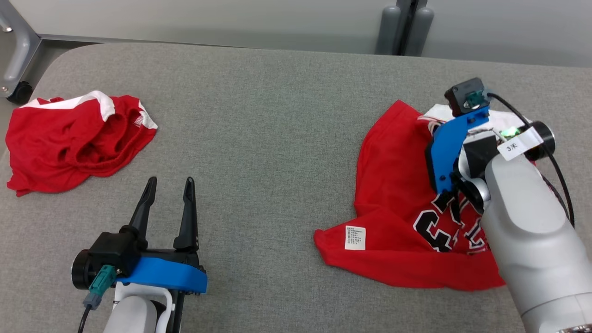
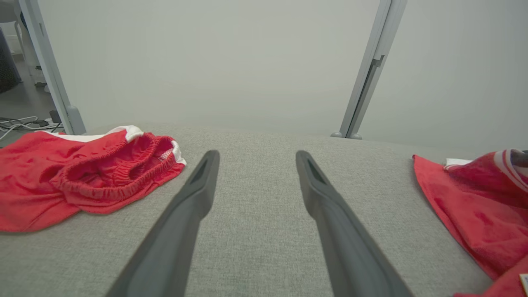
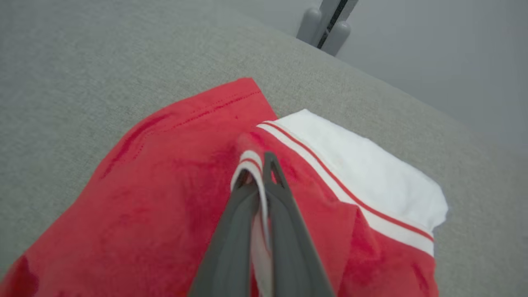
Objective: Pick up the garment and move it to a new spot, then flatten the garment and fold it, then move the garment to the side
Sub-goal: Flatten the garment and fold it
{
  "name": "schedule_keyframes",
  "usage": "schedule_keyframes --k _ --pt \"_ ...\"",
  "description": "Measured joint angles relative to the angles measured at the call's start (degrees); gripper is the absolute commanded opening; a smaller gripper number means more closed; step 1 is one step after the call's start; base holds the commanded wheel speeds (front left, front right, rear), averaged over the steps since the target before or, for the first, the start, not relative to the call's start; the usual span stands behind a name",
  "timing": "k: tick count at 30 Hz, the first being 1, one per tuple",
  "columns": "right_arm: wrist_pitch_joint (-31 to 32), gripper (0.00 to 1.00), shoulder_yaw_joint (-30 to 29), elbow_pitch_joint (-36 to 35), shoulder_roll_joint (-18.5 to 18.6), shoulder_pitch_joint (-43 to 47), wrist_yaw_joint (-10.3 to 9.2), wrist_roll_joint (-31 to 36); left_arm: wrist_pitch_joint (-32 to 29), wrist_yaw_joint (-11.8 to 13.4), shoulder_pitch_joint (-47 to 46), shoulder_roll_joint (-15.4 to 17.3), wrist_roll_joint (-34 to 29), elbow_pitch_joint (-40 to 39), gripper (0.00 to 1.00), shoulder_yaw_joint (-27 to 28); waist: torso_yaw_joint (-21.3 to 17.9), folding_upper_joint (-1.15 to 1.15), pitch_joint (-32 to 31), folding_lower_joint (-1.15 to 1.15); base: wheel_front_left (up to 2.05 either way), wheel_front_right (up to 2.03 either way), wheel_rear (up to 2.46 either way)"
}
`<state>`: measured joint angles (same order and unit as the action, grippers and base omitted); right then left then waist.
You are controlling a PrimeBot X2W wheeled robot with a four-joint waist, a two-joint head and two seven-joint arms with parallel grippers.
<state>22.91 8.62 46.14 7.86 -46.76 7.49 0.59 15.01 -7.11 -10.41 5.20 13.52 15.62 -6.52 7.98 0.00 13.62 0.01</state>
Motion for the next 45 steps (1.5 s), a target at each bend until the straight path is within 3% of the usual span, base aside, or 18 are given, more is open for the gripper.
schedule_keyframes --k 11,20,25,30,41,45 --pt "-16.9 0.0 -2.3 -3.2 -2.4 -8.4 0.01 -8.5 0.0 0.0 0.0 -0.2 -0.3 -0.4 1.0 0.1 -0.4 0.0 -0.6 0.0 0.0 0.0 0.0" --pt "-20.5 0.0 -14.0 1.6 1.6 -7.1 0.0 -5.1 0.0 0.0 0.1 -0.5 -0.4 -0.5 1.0 0.1 0.2 0.0 -0.9 -0.01 0.0 0.0 0.0" --pt "-21.1 0.0 -14.3 -2.2 0.5 -4.5 0.0 -4.7 0.0 -0.1 0.8 -0.4 -0.4 -0.4 1.0 0.4 0.0 0.0 -1.5 -0.01 0.0 0.0 0.0" --pt "-19.1 0.0 -12.7 -13.4 -0.8 1.4 0.0 -6.2 0.0 -0.1 1.5 -0.1 -0.4 -0.3 1.0 0.9 -0.6 0.0 -2.9 -0.01 0.0 0.0 0.0" --pt "-6.3 0.0 -12.3 -59.5 -3.4 19.0 0.0 -5.6 0.0 -0.1 3.0 0.1 -0.6 -0.1 1.0 0.9 -3.0 0.0 -5.5 -0.01 0.0 0.0 0.0" --pt "-2.2 0.0 -12.7 -71.9 -4.1 23.2 0.0 -3.8 0.0 -0.1 3.0 0.2 -0.6 0.0 1.0 0.7 -3.5 0.0 -6.1 -0.01 0.0 0.0 0.0"
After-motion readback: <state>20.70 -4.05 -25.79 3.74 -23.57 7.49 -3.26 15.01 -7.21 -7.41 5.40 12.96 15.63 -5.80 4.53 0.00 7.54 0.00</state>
